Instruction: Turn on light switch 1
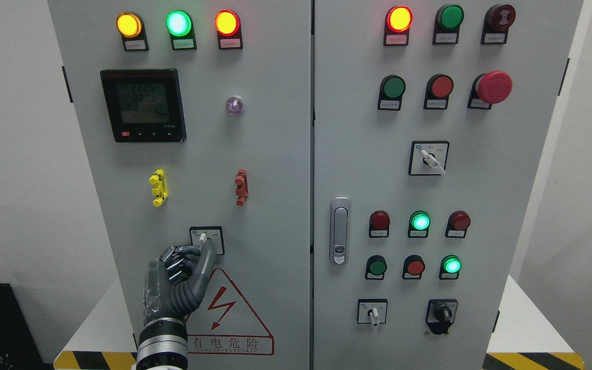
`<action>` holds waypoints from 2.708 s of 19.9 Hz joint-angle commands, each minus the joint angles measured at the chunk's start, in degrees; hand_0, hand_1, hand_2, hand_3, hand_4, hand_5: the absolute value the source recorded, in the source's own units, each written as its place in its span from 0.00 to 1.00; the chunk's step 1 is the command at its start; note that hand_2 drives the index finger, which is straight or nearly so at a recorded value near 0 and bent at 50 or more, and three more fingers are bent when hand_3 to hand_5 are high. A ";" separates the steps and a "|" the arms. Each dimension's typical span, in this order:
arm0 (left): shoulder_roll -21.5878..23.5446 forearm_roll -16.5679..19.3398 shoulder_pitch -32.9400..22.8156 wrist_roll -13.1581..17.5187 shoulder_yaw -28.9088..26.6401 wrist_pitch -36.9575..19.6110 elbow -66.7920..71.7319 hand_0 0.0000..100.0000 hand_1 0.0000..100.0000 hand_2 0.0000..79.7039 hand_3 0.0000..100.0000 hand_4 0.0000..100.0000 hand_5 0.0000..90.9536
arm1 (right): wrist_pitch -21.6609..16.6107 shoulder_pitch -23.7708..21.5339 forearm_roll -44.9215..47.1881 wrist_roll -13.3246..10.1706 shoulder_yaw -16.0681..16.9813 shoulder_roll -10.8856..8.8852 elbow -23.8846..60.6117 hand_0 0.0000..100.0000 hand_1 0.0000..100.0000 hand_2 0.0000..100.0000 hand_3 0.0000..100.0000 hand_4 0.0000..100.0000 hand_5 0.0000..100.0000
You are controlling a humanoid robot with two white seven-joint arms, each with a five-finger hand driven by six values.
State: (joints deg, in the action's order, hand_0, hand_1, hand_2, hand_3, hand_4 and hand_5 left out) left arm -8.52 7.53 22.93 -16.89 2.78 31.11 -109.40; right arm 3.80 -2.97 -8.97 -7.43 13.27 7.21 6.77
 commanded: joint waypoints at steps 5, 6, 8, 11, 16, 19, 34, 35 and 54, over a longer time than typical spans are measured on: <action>-0.01 -0.06 0.01 0.10 0.21 0.01 0.15 0.48 0.55 0.74 0.96 0.93 0.96 | -0.03 -0.02 0.00 -0.04 0.00 0.00 0.00 0.31 0.00 0.00 0.00 0.00 0.00; -0.01 -0.06 0.01 0.19 0.21 0.01 0.24 0.50 0.54 0.74 0.96 0.93 0.96 | -0.03 -0.02 0.00 -0.04 0.00 0.00 0.00 0.31 0.00 0.00 0.00 0.00 0.00; -0.01 -0.06 0.09 0.19 0.21 0.01 0.33 0.52 0.53 0.74 0.96 0.93 0.96 | -0.03 -0.01 0.00 -0.04 0.00 0.00 0.00 0.31 0.00 0.00 0.00 0.00 0.00; -0.01 -0.06 0.09 0.19 0.21 0.01 0.24 0.55 0.53 0.74 0.96 0.93 0.96 | -0.03 0.07 0.00 -0.04 0.00 0.00 0.00 0.31 0.00 0.00 0.00 0.00 0.00; -0.01 -0.24 0.01 0.19 0.21 -0.08 0.33 0.58 0.51 0.74 0.96 0.93 0.96 | -0.03 -0.02 0.00 -0.04 0.00 0.00 0.00 0.31 0.00 0.00 0.00 0.00 0.00; -0.01 -0.24 0.01 0.19 0.21 -0.08 0.33 0.59 0.49 0.74 0.96 0.93 0.96 | -0.03 -0.02 0.00 -0.04 0.00 0.00 0.00 0.31 0.00 0.00 0.00 0.00 0.00; -0.01 -0.41 0.09 0.19 0.30 0.01 0.33 0.35 0.45 0.74 0.97 0.93 0.96 | -0.03 -0.02 0.00 -0.04 0.00 0.00 0.00 0.31 0.00 0.00 0.00 0.00 0.00; -0.01 -0.41 0.09 0.19 0.30 0.01 0.24 0.31 0.45 0.74 0.97 0.93 0.96 | -0.03 -0.02 0.00 -0.04 0.00 0.00 0.00 0.31 0.00 0.00 0.00 0.00 0.00; 0.96 -0.41 -9.64 0.54 0.73 -8.23 -2.22 0.10 0.42 0.74 0.98 0.94 0.96 | -0.03 -0.02 0.00 -0.04 0.00 0.00 0.00 0.31 0.00 0.00 0.00 0.00 0.00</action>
State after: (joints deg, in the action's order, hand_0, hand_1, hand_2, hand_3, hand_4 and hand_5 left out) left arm -8.26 7.06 18.29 -16.53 3.28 27.11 -110.12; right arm 3.80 -2.98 -8.97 -7.44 13.28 7.21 6.77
